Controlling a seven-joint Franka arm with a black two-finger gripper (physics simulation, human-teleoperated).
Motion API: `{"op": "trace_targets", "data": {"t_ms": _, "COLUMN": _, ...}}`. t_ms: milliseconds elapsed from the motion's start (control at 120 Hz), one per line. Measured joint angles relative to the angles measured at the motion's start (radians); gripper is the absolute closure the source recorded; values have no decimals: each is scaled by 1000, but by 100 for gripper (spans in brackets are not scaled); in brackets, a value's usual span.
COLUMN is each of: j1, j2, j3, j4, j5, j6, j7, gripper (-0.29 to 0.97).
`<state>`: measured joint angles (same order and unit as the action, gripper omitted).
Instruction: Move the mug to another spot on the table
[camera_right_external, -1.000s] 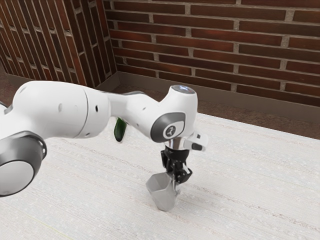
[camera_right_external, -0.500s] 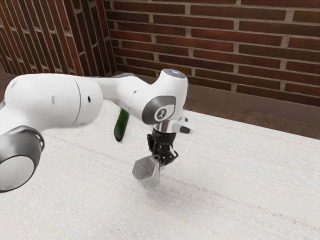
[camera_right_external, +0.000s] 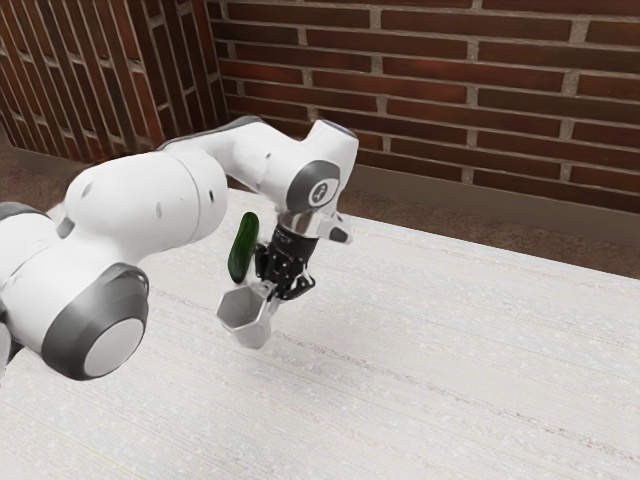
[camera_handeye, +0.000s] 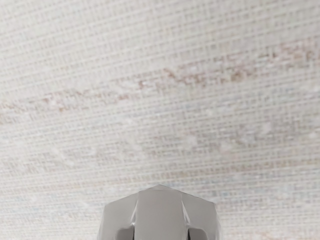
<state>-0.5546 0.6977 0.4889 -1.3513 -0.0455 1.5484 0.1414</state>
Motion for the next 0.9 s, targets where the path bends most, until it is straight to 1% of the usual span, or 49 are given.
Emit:
{"op": "trace_targets", "data": {"t_ms": 108, "j1": 31, "j2": 125, "j3": 0, "j4": 136, "j5": -18, "j6": -102, "j7": 17, "gripper": 66}}
{"op": "trace_targets", "data": {"t_ms": 225, "j1": 58, "j2": 204, "j3": 0, "j4": 222, "j5": -42, "j6": -186, "j7": 40, "gripper": 66}}
{"op": "trace_targets", "data": {"t_ms": 300, "j1": 65, "j2": 223, "j3": 4, "j4": 239, "j5": -62, "j6": -226, "j7": 56, "gripper": 66}}
{"op": "trace_targets", "data": {"t_ms": 450, "j1": 75, "j2": 235, "j3": 32, "j4": 250, "j5": -127, "j6": -281, "j7": 101, "gripper": 66}}
{"op": "trace_targets", "data": {"t_ms": 667, "j1": 76, "j2": 291, "j3": 39, "j4": 297, "j5": -156, "j6": -309, "j7": 151, "gripper": 66}}
{"op": "trace_targets", "data": {"t_ms": 800, "j1": 103, "j2": 311, "j3": 73, "j4": 372, "j5": -159, "j6": -323, "j7": 174, "gripper": 66}}
{"op": "trace_targets", "data": {"t_ms": 900, "j1": 179, "j2": 381, "j3": 71, "j4": 504, "j5": -161, "j6": -344, "j7": 189, "gripper": 66}}
